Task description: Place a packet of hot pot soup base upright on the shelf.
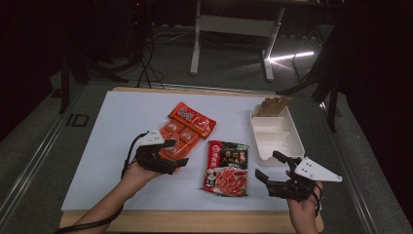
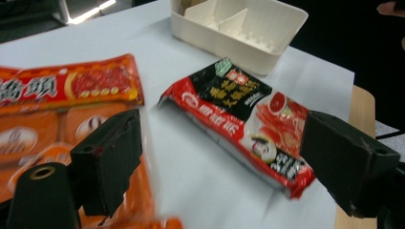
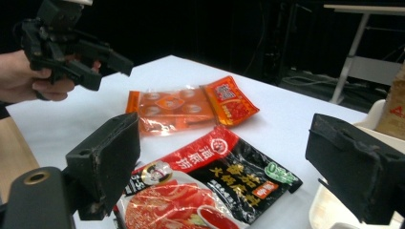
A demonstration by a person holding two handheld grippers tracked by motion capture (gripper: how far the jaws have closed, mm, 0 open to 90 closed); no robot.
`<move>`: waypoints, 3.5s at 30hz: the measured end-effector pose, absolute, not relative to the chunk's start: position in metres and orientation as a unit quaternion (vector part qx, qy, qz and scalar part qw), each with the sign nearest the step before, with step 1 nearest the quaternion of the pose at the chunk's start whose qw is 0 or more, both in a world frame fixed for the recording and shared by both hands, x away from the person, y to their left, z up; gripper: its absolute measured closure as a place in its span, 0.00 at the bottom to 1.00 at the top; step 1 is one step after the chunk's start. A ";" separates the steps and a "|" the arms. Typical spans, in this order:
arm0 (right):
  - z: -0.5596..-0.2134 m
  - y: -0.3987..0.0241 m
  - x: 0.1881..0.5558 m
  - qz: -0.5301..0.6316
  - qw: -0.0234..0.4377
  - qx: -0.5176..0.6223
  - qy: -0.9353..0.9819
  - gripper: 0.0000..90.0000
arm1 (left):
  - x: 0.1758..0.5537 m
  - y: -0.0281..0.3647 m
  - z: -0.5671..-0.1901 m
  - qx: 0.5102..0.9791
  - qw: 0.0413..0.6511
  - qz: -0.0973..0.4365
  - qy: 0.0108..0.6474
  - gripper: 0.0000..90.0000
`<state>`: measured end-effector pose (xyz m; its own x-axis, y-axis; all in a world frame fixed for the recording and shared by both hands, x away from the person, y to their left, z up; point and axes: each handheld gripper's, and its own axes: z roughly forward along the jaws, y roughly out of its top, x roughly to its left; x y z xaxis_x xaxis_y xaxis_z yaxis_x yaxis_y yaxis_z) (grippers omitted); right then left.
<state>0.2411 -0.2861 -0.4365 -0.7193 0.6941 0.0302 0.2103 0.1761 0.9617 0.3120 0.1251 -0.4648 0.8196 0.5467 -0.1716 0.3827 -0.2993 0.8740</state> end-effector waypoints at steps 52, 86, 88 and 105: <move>-0.449 -0.272 0.239 0.540 0.195 0.309 0.759 0.21 | 0.419 0.010 -0.542 0.850 0.382 0.013 0.361 0.53; -0.447 -0.271 0.241 0.538 0.200 0.319 0.754 0.19 | 0.373 0.016 -0.471 0.818 0.457 0.037 0.348 0.97; -0.446 -0.271 0.241 0.538 0.200 0.319 0.754 0.16 | 0.368 0.017 -0.466 0.813 0.467 0.035 0.346 0.97; -0.440 -0.278 0.240 0.537 0.212 0.335 0.745 0.13 | 0.333 0.027 -0.436 0.800 0.518 0.051 0.299 0.97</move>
<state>0.2400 -0.2784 -0.4400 -0.6864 0.7259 0.0439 0.2709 0.1992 0.9418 0.3329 0.0267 -0.4358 0.8159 0.5314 -0.2279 0.4257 -0.2854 0.8587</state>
